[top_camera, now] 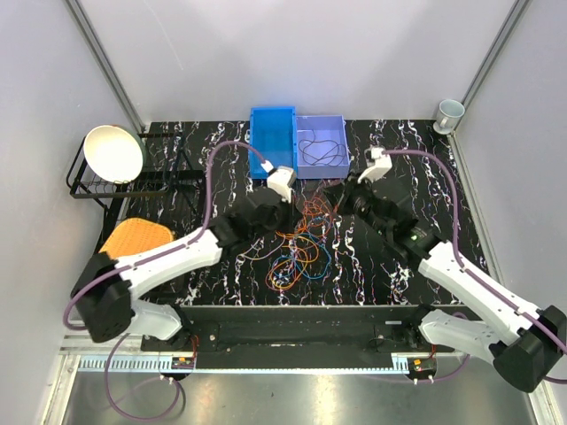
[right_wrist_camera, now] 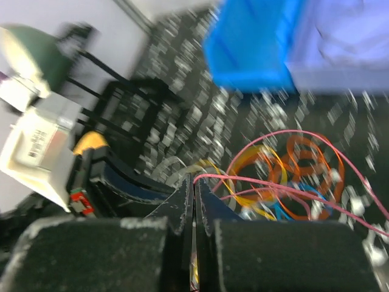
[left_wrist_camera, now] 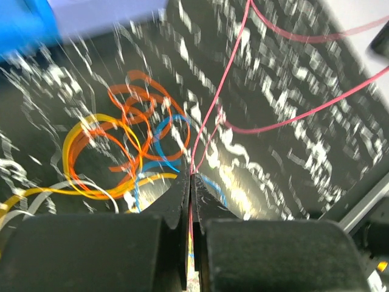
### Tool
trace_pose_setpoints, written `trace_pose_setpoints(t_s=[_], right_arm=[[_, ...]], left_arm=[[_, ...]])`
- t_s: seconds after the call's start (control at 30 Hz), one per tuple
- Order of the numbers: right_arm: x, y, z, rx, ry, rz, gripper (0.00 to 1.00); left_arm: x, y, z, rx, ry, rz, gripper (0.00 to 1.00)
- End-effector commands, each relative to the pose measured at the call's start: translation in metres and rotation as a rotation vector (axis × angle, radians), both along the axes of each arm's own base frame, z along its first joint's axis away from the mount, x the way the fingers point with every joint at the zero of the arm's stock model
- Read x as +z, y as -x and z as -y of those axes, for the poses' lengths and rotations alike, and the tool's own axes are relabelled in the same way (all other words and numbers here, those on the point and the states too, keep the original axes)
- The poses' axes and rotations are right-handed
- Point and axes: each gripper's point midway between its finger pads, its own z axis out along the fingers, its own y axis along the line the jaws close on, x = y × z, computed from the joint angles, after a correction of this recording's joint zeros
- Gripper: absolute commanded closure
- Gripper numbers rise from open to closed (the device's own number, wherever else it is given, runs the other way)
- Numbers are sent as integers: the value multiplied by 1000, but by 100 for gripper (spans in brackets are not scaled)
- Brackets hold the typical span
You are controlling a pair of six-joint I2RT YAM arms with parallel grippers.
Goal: Untangle the cables
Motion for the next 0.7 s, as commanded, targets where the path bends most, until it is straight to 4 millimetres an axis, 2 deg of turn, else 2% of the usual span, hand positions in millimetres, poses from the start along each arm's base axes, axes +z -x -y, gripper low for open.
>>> trace_pose_setpoints(t_s=[0.0, 0.07, 0.1, 0.13, 0.2, 0.3, 0.4, 0.5, 0.67], right_arm=[[-53, -3, 18, -119, 52, -136, 100], [-73, -7, 21, -158, 88, -178, 100], [-80, -9, 22, -167, 106, -195, 100], [-89, -12, 23, -184, 126, -214, 100], [-96, -15, 22, -191, 140, -231, 100], [-114, -20, 23, -211, 166, -273, 100], [-131, -22, 27, -233, 182, -316, 100], [-145, -22, 28, -240, 183, -360, 100], [-161, -20, 25, -223, 193, -402, 100]], left_arm=[[-20, 5, 29, -71, 76, -56, 100], [-30, 7, 38, -94, 74, -79, 100], [-44, 6, 41, -95, 51, -101, 100], [-47, 9, 48, -122, 54, -115, 100], [-61, 11, 55, -136, 36, -142, 100], [-65, 15, 64, -161, 54, -153, 98], [-71, 16, 66, -170, 68, -156, 87], [-80, 16, 68, -171, 61, -166, 82], [-89, 13, 70, -165, 50, -175, 75]])
